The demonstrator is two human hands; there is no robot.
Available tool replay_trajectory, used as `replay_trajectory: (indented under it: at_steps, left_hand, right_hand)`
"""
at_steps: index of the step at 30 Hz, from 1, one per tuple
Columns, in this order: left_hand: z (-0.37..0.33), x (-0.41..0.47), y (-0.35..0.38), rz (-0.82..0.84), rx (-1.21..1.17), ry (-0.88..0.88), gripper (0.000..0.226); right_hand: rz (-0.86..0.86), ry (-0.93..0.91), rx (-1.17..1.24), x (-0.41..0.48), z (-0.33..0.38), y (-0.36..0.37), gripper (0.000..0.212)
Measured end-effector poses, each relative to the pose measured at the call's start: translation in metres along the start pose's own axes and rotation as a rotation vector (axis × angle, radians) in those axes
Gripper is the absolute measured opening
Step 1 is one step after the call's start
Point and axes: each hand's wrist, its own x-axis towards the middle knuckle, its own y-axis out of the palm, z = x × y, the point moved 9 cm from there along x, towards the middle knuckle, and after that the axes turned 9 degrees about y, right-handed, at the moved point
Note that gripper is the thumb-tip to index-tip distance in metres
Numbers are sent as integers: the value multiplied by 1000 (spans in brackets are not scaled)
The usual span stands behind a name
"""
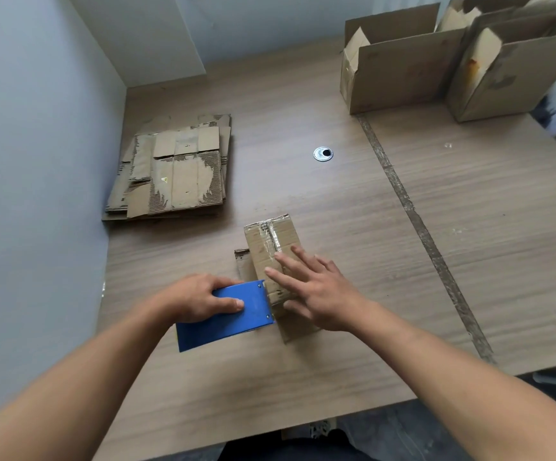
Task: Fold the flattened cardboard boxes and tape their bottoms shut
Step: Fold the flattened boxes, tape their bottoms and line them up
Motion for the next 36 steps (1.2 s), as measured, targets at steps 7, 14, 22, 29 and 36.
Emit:
replay_trajectory:
  at_steps: [7, 14, 22, 29, 36]
  left_hand:
    - [5, -14, 2, -49, -73, 56, 32]
    - [59, -41, 3, 9, -196, 26, 36]
    - [52, -5, 26, 43, -202, 6, 15]
    - [36, 22, 34, 38, -231, 32, 29]
    - [20, 26, 24, -64, -29, -15, 40]
  right_hand:
    - [-23, -7, -102, 2, -4, 16, 55]
    - [-20, -21, -83, 5, -5, 15, 56]
    - [41, -11, -95, 6, -8, 16, 59]
    - [108, 44, -18, 8, -5, 17, 61]
    - [78, 70, 88, 9, -2, 25, 58]
